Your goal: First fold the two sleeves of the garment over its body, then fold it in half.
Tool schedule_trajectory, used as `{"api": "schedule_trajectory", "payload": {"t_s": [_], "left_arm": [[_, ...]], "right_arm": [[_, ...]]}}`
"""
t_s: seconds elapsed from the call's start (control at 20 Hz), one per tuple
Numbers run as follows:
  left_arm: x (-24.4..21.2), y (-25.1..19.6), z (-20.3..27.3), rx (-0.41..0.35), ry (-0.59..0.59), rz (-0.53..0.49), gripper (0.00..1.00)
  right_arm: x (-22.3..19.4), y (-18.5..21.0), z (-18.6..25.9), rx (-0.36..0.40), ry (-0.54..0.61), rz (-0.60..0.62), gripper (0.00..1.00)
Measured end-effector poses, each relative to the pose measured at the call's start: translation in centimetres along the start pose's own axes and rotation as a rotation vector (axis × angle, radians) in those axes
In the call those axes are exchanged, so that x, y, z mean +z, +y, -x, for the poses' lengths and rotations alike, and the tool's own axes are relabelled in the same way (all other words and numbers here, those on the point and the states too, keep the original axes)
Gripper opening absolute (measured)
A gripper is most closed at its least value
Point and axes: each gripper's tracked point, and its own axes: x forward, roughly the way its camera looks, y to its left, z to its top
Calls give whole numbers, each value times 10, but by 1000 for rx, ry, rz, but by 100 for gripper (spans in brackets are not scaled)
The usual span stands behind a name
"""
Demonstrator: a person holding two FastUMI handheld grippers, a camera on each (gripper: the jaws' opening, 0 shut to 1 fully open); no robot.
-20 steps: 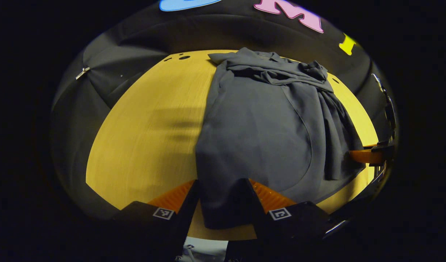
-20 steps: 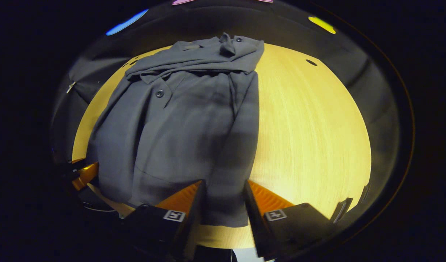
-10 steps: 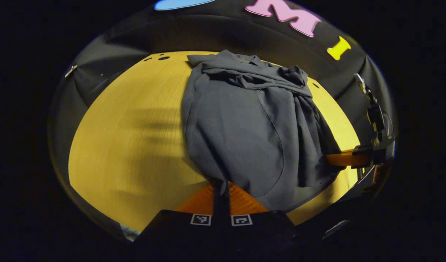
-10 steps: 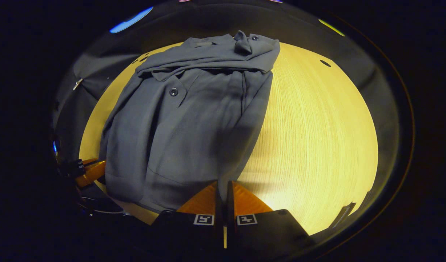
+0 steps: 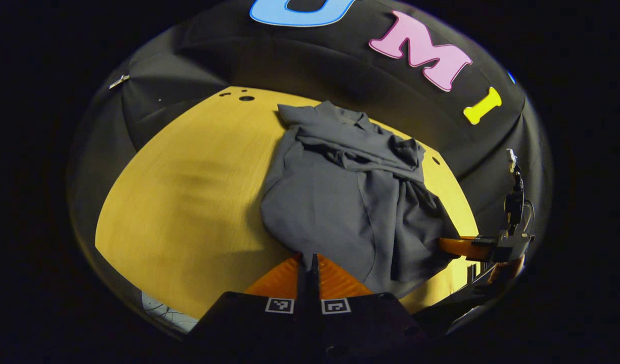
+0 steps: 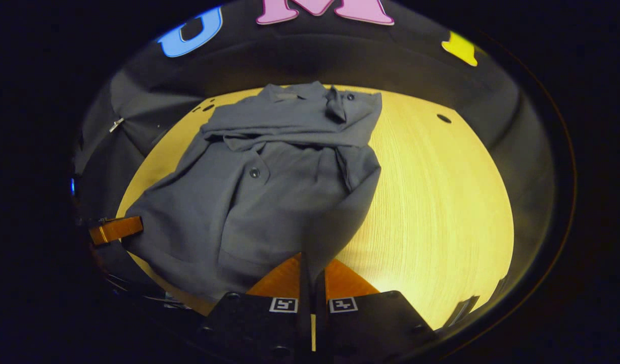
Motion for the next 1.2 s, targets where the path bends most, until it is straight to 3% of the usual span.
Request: {"api": "schedule_trajectory", "payload": {"t_s": [0.7,0.8,0.95,1.2], "left_arm": [[131,-21,5,-15,-201,3,6],[158,-25,-2,-19,-236,6,2],[203,-29,-16,-18,-295,-16,9],[282,-38,-61,-24,-388,-61,5]], "right_arm": [[135,1,14,43,-252,39,8],[158,-4,11,43,-285,52,8],[198,-7,2,50,-336,42,8],[267,-14,-31,48,-406,28,8]]}}
